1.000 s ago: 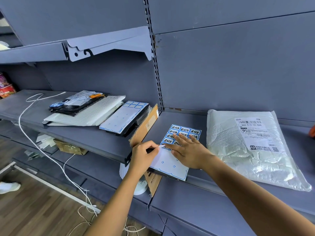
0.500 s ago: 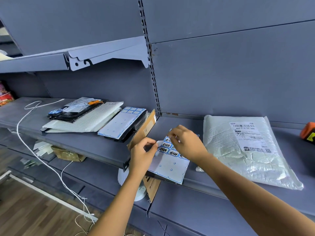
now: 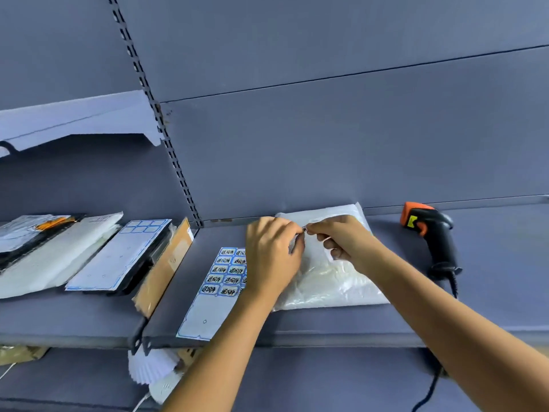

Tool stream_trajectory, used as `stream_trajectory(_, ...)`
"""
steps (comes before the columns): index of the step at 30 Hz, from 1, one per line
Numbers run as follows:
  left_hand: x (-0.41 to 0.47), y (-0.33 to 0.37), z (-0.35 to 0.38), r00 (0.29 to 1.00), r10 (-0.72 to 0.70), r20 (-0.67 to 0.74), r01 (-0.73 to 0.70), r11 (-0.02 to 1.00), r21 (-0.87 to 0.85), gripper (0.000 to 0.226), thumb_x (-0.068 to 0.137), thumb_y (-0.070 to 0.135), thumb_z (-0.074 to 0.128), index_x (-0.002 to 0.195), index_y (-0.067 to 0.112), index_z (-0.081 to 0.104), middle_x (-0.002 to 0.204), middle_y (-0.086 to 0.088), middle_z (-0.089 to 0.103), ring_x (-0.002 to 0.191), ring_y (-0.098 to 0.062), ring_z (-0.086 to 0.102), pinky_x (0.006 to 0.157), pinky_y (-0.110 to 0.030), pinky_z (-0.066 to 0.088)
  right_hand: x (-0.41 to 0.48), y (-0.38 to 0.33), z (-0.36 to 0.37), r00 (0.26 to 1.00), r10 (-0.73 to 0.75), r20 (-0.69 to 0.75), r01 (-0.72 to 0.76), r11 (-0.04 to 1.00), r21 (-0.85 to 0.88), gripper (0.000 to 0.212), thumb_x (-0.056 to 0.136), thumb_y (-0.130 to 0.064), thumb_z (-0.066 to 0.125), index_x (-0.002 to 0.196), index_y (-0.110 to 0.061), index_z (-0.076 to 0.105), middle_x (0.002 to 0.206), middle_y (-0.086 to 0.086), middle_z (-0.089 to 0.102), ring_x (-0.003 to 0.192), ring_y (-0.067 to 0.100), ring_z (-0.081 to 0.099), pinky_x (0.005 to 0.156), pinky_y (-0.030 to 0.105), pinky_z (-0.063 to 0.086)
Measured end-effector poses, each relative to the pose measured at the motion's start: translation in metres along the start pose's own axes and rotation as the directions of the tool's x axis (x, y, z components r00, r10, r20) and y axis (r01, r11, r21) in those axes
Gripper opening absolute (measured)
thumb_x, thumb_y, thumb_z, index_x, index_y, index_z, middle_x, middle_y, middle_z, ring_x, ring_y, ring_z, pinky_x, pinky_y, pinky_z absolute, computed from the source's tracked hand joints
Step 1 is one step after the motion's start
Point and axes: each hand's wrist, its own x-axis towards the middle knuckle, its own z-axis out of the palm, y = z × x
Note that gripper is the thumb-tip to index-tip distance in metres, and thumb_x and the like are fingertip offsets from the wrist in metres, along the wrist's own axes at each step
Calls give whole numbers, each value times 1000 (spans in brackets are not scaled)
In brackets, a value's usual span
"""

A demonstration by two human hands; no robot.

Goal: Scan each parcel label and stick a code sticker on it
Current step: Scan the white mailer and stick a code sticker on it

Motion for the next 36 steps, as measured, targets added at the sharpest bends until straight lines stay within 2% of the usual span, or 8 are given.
stream_trajectory(4, 6, 25, 28, 993, 80, 91, -75, 996, -53, 14, 80, 28, 58, 78, 18, 67, 82, 5, 65, 81, -21, 54, 75, -35, 38, 3, 10, -39, 990, -25, -141, 17, 998, -59, 23, 84, -11, 63, 63, -11, 54, 63, 1, 47, 53, 13, 34, 48, 22, 23)
stream_trajectory(8, 8, 40, 47, 956, 20, 293, 27, 988, -154, 22, 77, 34, 53, 86, 21, 68, 90, 8, 67, 84, -21, 59, 78, -30, 36, 11, 27, -81, 953, -87, -290, 49, 989, -138, 25, 86, -11, 60, 62, -10, 51, 52, 0, 39, 47, 13, 28, 43, 19, 21)
stream_trajectory(12, 10, 45, 57, 892, 2, 451, 82, 983, -166, 20, 79, 28, 56, 92, 20, 69, 97, 6, 67, 90, -25, 60, 78, -34, 44, 18, 46, -105, 944, -44, -327, -16, 984, -179, 28, 87, -7, 56, 61, -10, 48, 50, 2, 35, 39, 9, 26, 35, 14, 20)
stream_trajectory(15, 11, 44, 66, 855, 33, 518, 59, 985, -161, 29, 82, 29, 50, 103, 18, 68, 103, 3, 66, 95, -26, 58, 81, -35, 46, 21, 54, -106, 954, 2, -301, -67, 977, -203, 22, 86, -9, 57, 65, -9, 53, 53, 3, 37, 43, 11, 27, 36, 16, 21)
stream_trajectory(19, 10, 42, 74, 839, 92, 536, -15, 989, -147, 36, 83, 35, 43, 105, 21, 68, 98, 3, 66, 85, -29, 60, 72, -35, 50, 29, 60, -101, 956, 20, -292, -85, 973, -212, 17, 83, -13, 61, 67, -8, 57, 57, 6, 41, 51, 15, 33, 45, 21, 25)
stream_trajectory(23, 5, 39, 81, 810, 126, 573, -89, 992, -92, 44, 82, 42, 37, 112, 30, 67, 96, 6, 64, 82, -27, 57, 66, -36, 47, 33, 59, -99, 960, 21, -278, -90, 968, -236, 13, 84, -12, 61, 79, -1, 66, 61, 6, 46, 55, 15, 38, 48, 22, 29)
stream_trajectory(30, 2, 39, 88, 779, 154, 607, -151, 987, -57, 48, 85, 44, 29, 114, 37, 66, 102, 3, 59, 87, -26, 52, 71, -38, 43, 32, 62, -103, 960, 13, -279, -100, 948, -302, 22, 84, -12, 62, 62, -12, 59, 52, 0, 46, 49, 13, 37, 44, 21, 28)
stream_trajectory(36, -2, 36, 94, 805, 206, 556, -243, 970, -8, 40, 85, 43, 35, 109, 40, 67, 94, 4, 58, 78, -24, 55, 62, -36, 46, 36, 68, -100, 949, 15, -315, -123, 937, -326, 21, 82, -12, 62, 61, -12, 60, 51, 1, 44, 50, 14, 35, 47, 24, 27)
